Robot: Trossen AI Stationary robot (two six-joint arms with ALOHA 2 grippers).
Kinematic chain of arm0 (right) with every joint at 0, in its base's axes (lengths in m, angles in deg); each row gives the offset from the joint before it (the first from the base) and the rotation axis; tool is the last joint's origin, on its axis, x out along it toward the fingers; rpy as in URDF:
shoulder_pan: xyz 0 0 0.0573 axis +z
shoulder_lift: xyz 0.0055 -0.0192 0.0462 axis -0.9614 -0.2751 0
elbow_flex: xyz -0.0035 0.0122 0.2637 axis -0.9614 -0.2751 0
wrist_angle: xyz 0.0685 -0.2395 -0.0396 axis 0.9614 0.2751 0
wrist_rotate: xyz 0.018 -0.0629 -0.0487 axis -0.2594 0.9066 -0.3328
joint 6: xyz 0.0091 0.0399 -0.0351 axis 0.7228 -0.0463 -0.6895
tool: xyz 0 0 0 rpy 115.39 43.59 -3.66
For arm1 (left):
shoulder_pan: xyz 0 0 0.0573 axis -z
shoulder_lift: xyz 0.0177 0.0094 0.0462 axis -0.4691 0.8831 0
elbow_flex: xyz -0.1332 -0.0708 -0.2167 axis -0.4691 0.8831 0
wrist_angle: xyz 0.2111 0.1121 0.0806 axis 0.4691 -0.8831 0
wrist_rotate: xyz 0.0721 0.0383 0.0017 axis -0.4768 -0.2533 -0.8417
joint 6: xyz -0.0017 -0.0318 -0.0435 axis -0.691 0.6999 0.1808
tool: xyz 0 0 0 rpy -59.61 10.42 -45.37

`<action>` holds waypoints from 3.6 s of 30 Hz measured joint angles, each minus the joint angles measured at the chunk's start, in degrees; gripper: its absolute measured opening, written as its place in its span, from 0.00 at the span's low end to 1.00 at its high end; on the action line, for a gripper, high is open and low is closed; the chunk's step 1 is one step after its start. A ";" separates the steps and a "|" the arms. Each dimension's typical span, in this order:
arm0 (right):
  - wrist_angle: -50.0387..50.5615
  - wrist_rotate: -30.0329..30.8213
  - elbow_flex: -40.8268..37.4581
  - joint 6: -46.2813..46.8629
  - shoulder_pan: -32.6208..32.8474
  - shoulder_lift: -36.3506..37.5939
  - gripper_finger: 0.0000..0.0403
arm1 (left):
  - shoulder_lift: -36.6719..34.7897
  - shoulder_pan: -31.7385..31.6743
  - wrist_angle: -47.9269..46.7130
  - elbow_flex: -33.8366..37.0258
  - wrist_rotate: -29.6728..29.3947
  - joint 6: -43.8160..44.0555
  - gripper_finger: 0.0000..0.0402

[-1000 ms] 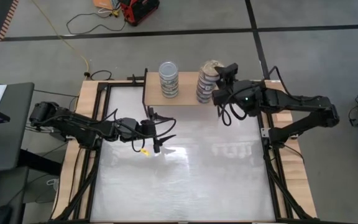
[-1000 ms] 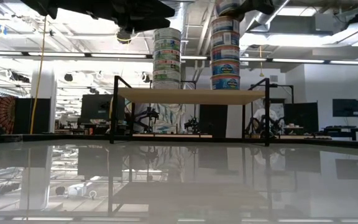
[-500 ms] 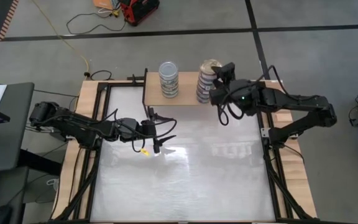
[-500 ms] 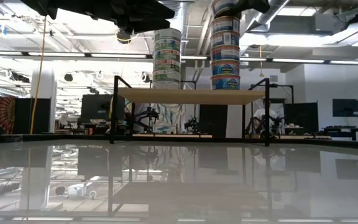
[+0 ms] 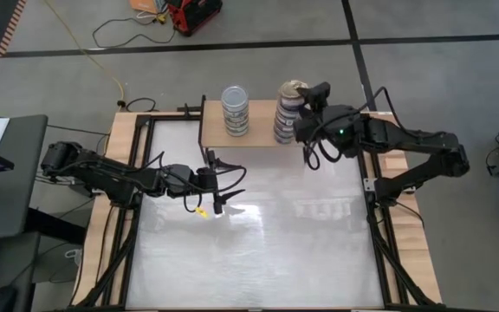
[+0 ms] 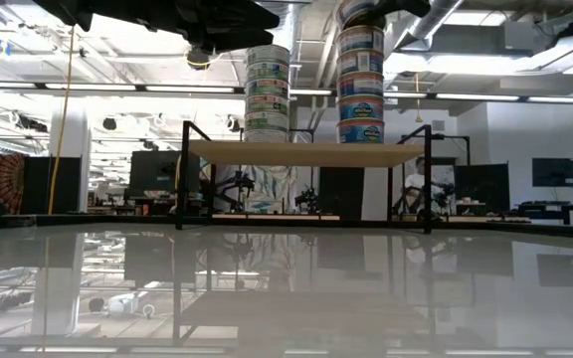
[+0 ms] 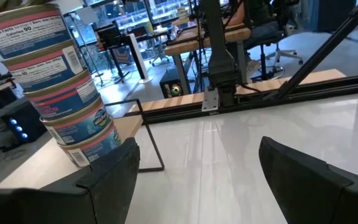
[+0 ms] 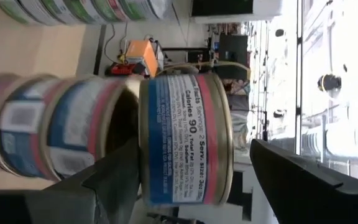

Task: Stack canned seafood by type on shelf
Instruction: Stack the blue pink tuna can on top of the other blue pink cans on the shelf, then return to Home Position

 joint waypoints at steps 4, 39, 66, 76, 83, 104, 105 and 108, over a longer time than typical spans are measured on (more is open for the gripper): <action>1.46 -0.84 0.04 1.30 0.48 0.04 0.82 | 0.00 -0.02 0.00 0.00 0.09 0.16 0.79; 19.70 -6.49 0.00 52.72 16.27 8.74 0.82 | -14.31 3.22 -25.22 -5.04 0.96 8.70 0.79; 1.90 -2.64 -28.42 88.44 36.51 24.37 0.82 | -25.10 6.25 -17.18 11.17 -2.78 12.01 0.79; 0.50 -2.27 -36.70 91.11 39.93 35.51 0.82 | -24.50 7.66 -9.40 12.91 7.68 10.44 0.79; -2.59 -1.99 -42.78 88.87 42.79 45.74 0.82 | -26.59 5.95 -2.75 18.61 5.96 11.46 0.79; -4.61 2.36 -53.26 83.53 42.80 64.97 0.82 | -41.36 4.52 -23.66 19.30 6.22 14.47 0.79; -4.59 2.37 -53.85 83.01 42.79 65.88 0.82 | -41.31 4.52 -23.77 19.30 6.08 14.40 0.79; -4.75 2.73 -55.52 82.07 42.40 68.88 0.82 | -41.87 4.52 -23.93 19.30 6.04 14.32 0.79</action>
